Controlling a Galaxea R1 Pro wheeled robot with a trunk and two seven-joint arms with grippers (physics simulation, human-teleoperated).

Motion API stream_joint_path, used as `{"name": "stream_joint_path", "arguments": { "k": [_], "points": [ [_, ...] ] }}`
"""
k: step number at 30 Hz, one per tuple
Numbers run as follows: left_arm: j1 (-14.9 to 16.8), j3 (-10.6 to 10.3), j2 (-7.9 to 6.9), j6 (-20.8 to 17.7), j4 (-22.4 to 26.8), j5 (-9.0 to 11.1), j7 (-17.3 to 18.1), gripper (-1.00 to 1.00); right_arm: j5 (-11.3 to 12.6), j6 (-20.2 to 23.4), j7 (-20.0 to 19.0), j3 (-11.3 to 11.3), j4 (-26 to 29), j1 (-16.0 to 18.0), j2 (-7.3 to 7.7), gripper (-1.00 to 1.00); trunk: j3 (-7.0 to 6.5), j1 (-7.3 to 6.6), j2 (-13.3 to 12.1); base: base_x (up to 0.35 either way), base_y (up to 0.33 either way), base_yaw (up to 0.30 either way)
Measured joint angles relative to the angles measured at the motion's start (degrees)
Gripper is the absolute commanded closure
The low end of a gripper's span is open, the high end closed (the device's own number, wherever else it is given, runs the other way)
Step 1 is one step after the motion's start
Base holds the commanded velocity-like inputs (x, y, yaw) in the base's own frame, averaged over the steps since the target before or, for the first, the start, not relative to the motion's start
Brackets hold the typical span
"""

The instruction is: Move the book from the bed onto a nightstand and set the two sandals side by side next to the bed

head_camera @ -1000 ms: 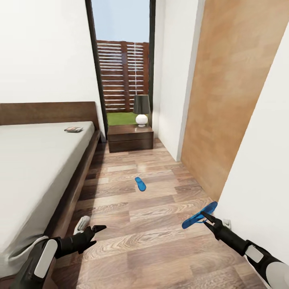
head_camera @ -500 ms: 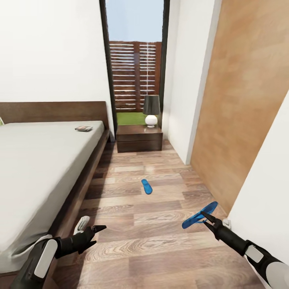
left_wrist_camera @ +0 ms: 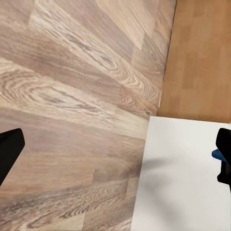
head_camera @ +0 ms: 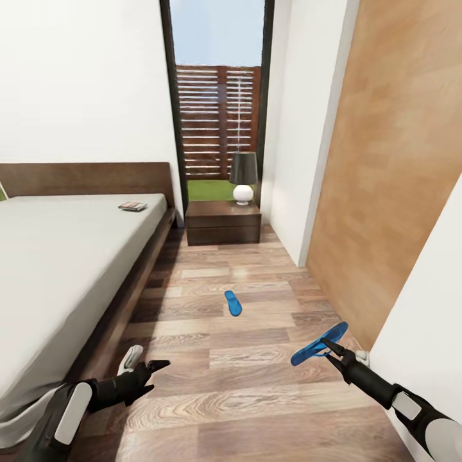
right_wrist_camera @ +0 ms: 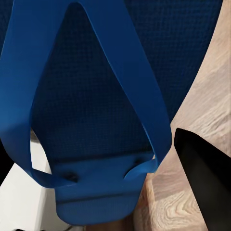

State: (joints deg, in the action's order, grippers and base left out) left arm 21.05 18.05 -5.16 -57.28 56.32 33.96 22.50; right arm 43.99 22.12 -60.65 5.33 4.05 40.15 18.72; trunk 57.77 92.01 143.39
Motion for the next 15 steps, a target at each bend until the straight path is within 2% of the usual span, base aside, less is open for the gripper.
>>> {"name": "stream_joint_path", "arguments": {
  "k": [15],
  "points": [
    [0.00,0.00,0.03,0.00,-0.07,0.00,0.00,-1.00,-0.07,-0.07,0.03,-0.07,0.00,0.00,0.00,1.00,0.00,0.00,0.00,0.144,-0.098,0.000]
  ]
}}
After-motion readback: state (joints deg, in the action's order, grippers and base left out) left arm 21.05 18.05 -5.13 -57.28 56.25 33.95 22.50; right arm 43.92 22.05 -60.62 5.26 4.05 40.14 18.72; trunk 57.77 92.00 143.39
